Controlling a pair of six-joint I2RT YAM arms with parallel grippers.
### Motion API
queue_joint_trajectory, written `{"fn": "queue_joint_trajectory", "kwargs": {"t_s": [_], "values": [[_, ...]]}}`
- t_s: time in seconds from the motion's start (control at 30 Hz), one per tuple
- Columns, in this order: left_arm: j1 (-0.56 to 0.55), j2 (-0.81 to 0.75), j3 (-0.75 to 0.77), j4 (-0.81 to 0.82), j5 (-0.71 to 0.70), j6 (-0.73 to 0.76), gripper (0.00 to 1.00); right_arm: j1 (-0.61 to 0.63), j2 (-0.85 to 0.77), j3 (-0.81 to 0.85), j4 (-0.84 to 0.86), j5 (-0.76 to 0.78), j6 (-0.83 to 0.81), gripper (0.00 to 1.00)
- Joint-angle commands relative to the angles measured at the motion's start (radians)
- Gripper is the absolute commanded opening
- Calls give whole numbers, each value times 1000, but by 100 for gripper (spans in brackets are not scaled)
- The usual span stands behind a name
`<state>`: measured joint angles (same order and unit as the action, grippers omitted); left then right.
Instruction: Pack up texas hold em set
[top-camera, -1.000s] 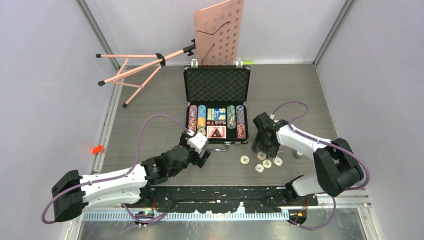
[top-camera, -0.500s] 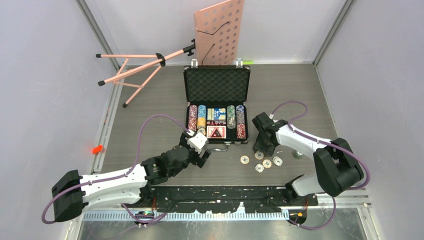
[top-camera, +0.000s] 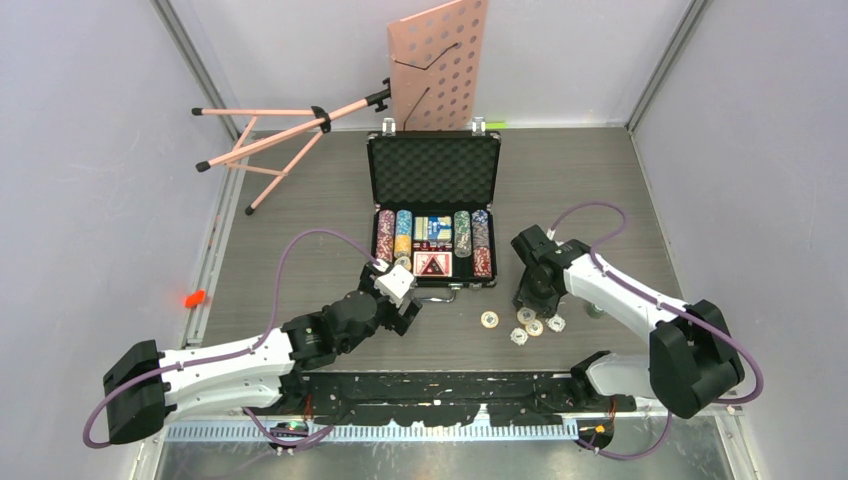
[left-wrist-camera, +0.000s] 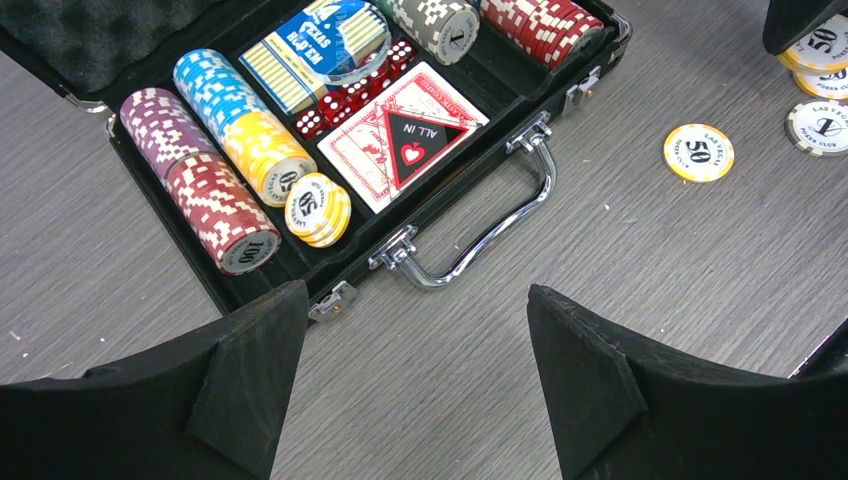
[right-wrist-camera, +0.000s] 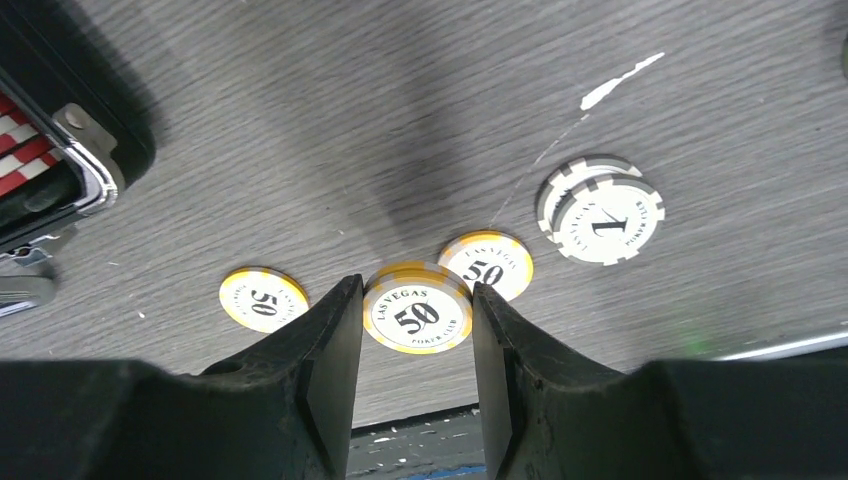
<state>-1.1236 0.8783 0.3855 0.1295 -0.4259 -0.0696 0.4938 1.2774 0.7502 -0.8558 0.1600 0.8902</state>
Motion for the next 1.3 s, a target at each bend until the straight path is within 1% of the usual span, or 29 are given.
{"fn": "queue_joint_trajectory", "kwargs": {"t_s": [0.0,0.13,0.4,0.43,0.47,0.5,0.53,0.6,0.87,0.93,1.27], "values": [[4,-20,4,34,-7,7,83,5,-32,2,-49,50,31,30],[2,-22,4,33,-4,7,83,3,-57,-36,-33,85,68,31],[4,-28,4,30,-3,7,83,3,-33,-83,-33,114,118,36],[2,-29,4,30,-4,7,83,3,-36,-87,-26,113,126,38],[2,-30,3,30,-4,6,83,3,-38,-95,-21,108,128,42],[2,-30,3,30,-2,7,83,2,-39,-98,-13,105,129,45],[3,-32,3,30,-3,6,83,3,-39,-101,-12,102,130,51],[3,-32,3,30,-3,5,83,3,-39,-104,-8,97,130,60],[3,-27,4,32,0,5,83,5,-35,-120,14,64,137,70],[3,-26,4,32,-1,5,83,5,-34,-120,19,63,139,71],[3,-26,4,32,-1,5,83,9,-17,-112,39,53,155,65]]}}
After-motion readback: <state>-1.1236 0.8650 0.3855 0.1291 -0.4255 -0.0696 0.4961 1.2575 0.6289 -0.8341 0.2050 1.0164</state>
